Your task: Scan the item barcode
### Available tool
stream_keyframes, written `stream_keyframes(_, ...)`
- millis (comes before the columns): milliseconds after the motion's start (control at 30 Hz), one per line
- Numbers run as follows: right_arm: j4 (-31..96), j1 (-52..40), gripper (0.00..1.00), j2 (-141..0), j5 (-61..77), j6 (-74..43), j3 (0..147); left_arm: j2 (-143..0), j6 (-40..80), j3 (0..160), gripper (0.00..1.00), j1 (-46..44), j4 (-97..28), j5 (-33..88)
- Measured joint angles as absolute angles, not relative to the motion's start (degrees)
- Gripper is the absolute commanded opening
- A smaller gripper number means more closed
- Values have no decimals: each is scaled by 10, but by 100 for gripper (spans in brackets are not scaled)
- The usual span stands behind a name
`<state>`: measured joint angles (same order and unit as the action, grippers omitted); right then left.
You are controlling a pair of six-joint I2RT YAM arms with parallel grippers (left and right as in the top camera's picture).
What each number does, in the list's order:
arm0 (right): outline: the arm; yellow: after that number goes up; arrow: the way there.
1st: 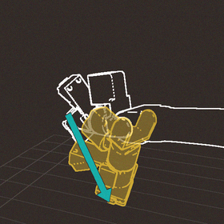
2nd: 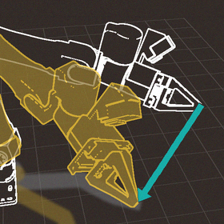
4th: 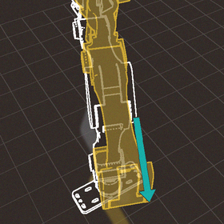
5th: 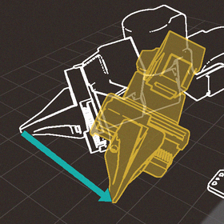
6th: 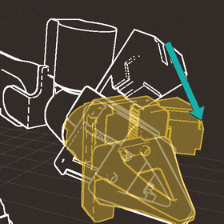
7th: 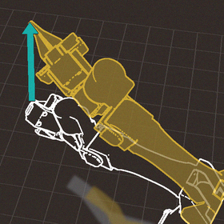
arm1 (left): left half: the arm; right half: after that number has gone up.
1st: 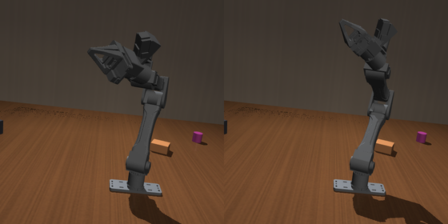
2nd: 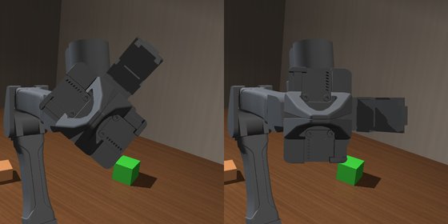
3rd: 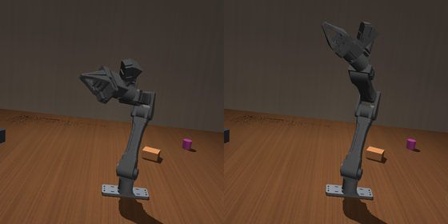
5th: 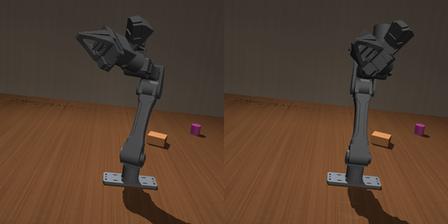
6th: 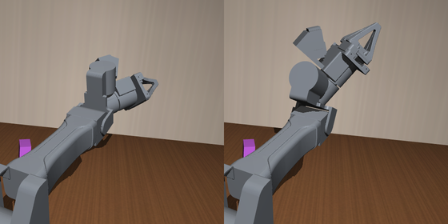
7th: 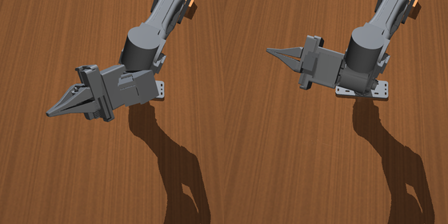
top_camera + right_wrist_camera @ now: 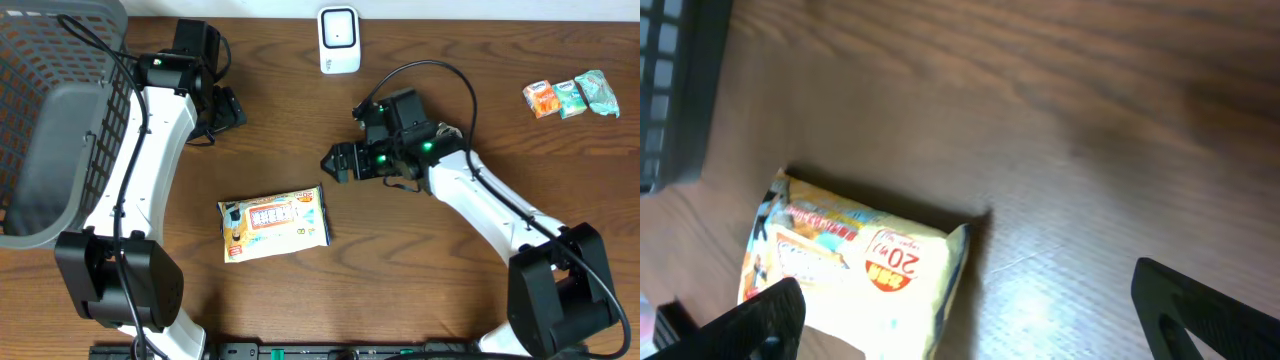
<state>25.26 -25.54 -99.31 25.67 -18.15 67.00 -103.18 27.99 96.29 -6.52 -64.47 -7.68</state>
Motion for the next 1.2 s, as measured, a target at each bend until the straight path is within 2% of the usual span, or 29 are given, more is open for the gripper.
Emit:
stream_keyframes(533,248,-336,99,-993,236,-186,670,-1032,280,963,98,-65,-645,-77)
stream_keyframes(933,279,-336,99,-1017,218,-268,670,-1032,280,963,98,-65,-645,-77)
stream_keyframes(1200,298,-317,99,-1028,235,-281,670,-1032,280,963,98,-65,-644,-77)
